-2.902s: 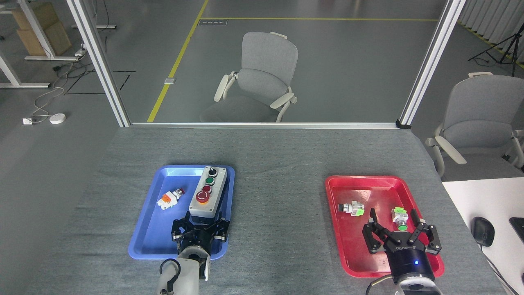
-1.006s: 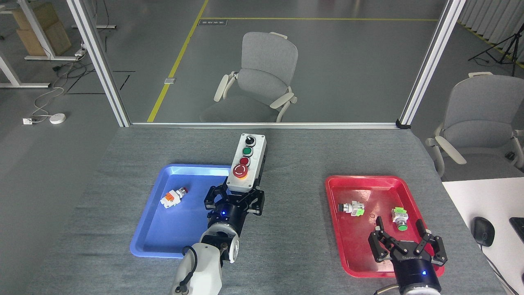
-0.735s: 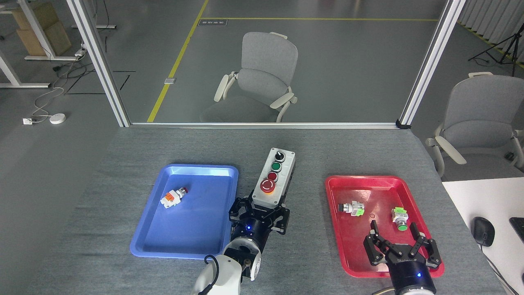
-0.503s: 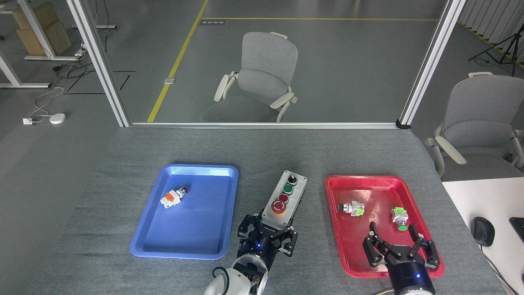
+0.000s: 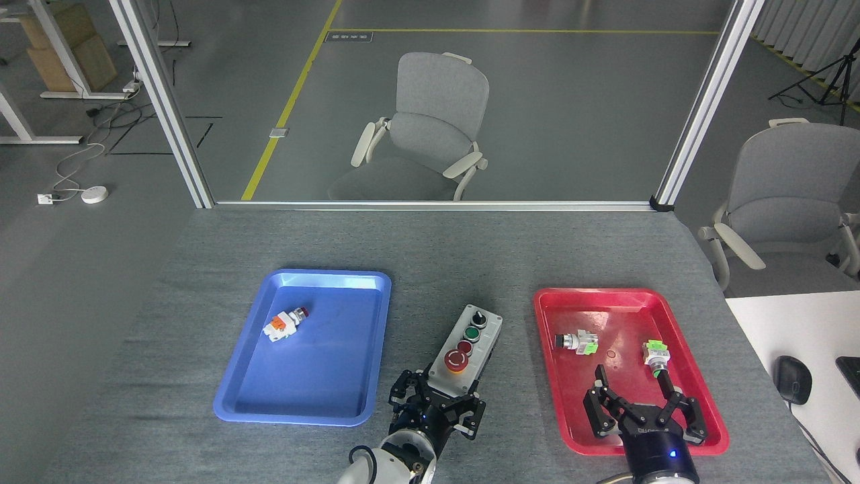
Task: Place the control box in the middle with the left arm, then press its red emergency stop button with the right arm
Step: 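Slide the control box off the blue tray toward the table middle, then release the control box and pull the left gripper back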
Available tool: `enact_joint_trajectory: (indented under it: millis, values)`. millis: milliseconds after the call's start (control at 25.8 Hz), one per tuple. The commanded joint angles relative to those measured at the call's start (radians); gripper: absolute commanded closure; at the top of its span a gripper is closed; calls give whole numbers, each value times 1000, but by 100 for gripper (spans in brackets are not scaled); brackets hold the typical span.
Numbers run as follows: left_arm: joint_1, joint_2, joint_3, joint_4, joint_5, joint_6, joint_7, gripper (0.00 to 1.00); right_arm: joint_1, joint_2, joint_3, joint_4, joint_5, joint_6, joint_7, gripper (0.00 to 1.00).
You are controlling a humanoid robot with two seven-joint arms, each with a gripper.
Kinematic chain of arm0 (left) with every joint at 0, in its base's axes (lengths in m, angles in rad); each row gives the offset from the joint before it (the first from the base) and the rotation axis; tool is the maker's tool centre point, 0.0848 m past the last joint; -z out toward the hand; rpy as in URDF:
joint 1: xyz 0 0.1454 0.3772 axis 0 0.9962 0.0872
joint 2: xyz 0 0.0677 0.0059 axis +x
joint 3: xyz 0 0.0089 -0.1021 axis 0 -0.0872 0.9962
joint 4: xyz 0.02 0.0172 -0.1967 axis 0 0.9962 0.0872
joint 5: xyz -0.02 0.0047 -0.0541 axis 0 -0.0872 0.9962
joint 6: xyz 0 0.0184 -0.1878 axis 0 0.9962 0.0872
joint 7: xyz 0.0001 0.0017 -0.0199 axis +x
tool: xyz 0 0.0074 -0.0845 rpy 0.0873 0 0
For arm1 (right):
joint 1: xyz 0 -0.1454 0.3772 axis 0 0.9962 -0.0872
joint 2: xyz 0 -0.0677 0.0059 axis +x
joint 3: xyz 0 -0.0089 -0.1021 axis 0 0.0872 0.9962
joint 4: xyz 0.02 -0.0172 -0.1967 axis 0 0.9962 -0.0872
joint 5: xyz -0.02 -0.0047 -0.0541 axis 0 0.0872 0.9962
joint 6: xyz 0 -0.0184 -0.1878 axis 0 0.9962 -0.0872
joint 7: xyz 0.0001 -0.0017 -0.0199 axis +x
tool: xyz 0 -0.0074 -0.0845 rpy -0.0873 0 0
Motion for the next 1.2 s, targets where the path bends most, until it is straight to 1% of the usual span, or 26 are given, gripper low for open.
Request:
enact_joint_trajectory:
  millis: [0,77,193,271,310,348,426,542,619,696,735,774,812,890,967,1006,1122,1161]
  values:
    - [2,0,-13,13,3,-5,-12,59,1,0,-1,-1,0,-1,-3,2]
    - [2,0,-15,12,3,-5,-11,51,1,-6,-4,0,0,-3,-3,2]
    - [2,2,-16,12,2,2,-8,38,3,-6,-5,0,-2,-6,-3,2]
    - [2,3,-16,10,2,8,-2,23,5,-3,-5,0,0,-21,-10,2]
    - [2,3,-15,10,2,8,0,13,5,-2,-5,0,0,-24,-22,2]
    - [2,3,-12,9,2,9,-5,5,5,-2,-5,0,0,-24,-33,3]
    - [9,5,-9,4,2,6,-8,4,1,0,-8,0,0,-23,-36,5]
    - [17,17,-7,-3,3,-8,-8,2,-3,7,-8,-1,0,-17,-33,6]
    - [45,61,-6,-62,3,-8,-6,2,-3,26,-2,-1,1,-12,-30,8]
    - [95,129,-4,-177,5,-9,-9,2,-2,38,-1,-1,3,-13,-28,12]
    - [121,163,-4,-243,5,-9,-11,2,0,40,1,-1,4,-14,-28,15]
    - [150,193,-4,-309,5,-8,-11,2,1,41,2,-1,4,-14,-26,23]
    - [180,224,-3,-370,5,-8,-12,2,1,43,5,-1,6,-17,-25,37]
    - [224,284,-3,-462,5,-8,-12,2,1,44,19,-1,7,-17,-19,53]
    - [264,348,4,-542,5,-8,-11,2,-2,41,33,-1,10,-18,1,76]
    - [285,371,17,-577,5,-8,-11,2,-3,41,39,-1,12,-20,9,83]
    - [348,428,88,-681,3,-23,-5,2,-6,38,67,-1,12,-24,17,100]
    - [357,442,122,-707,3,-34,1,2,-8,37,81,-1,12,-24,17,100]
